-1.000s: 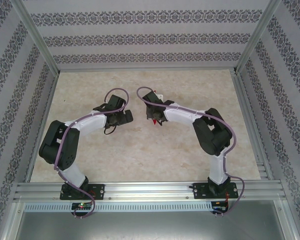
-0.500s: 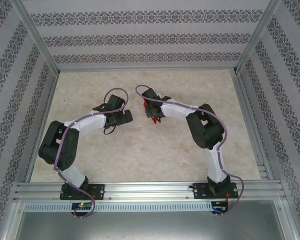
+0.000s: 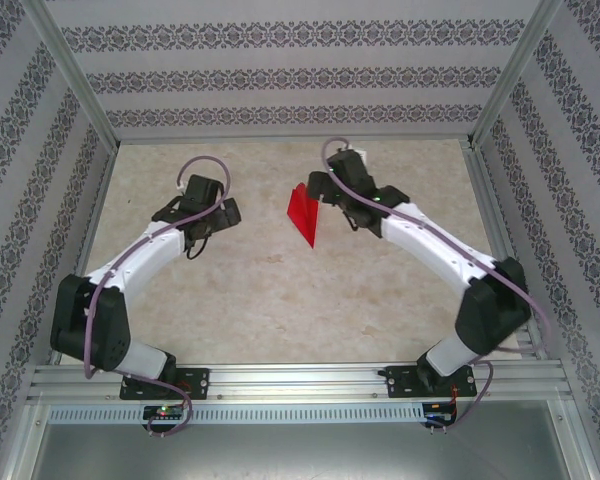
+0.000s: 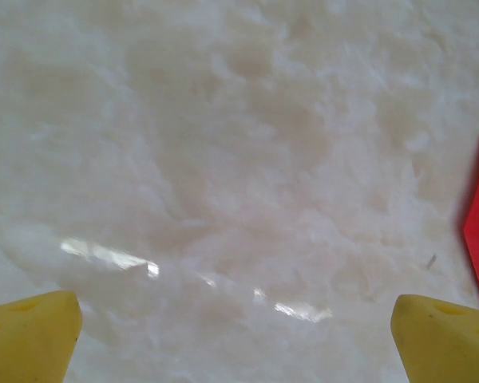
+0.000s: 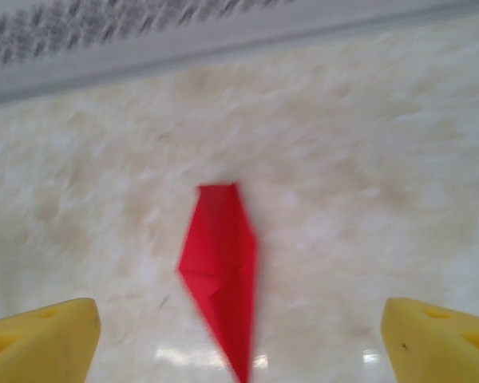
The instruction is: Fold a paper plane with a square sheet of paper (pick it up from the middle)
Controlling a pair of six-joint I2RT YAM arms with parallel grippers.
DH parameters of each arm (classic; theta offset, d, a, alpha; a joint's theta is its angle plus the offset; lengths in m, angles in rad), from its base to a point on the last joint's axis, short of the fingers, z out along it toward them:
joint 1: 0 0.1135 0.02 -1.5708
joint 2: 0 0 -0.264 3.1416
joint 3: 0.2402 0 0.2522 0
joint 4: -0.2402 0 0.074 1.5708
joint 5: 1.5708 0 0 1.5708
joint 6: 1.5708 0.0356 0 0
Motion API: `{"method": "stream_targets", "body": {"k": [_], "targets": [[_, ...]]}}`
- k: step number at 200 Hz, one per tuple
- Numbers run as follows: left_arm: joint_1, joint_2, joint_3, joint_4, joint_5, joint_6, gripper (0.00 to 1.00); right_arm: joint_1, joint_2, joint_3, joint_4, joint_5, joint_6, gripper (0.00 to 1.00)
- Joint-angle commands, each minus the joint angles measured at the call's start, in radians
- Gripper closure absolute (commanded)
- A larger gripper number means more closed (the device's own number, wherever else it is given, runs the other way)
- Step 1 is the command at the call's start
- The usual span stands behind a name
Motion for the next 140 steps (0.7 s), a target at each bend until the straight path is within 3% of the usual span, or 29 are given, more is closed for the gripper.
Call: {"method": "stream_targets", "body": {"k": [1, 42, 76, 89, 118, 140], "targets": [[0.04, -0.074, -0.066, 0.052, -0.103, 0.106, 0.0, -0.06, -0.081, -0.134, 0.038, 0.181, -0.07, 0.02], [0.097, -0.177, -0.225, 0.222, -0.295, 0.185, 0.0, -0.237, -0.244, -0.397, 0.188, 0.318, -0.165, 0.02], [0.151, -0.179, -0.351, 0.408, -0.359, 0.268, 0.0, -0.385, -0.3, -0.636, 0.451, 0.291, -0.257, 0.02], [0.177, -0.167, -0.389, 0.478, -0.332, 0.31, 0.0, -0.438, -0.328, -0.658, 0.47, 0.223, -0.266, 0.02], [0.221, -0.128, -0.474, 0.675, -0.229, 0.399, 0.0, -0.457, -0.36, -0.753, 0.665, 0.246, -0.435, 0.02], [0.243, -0.11, -0.532, 0.845, -0.12, 0.464, 0.0, -0.509, -0.337, -0.799, 0.75, 0.135, -0.438, 0.02]]}}
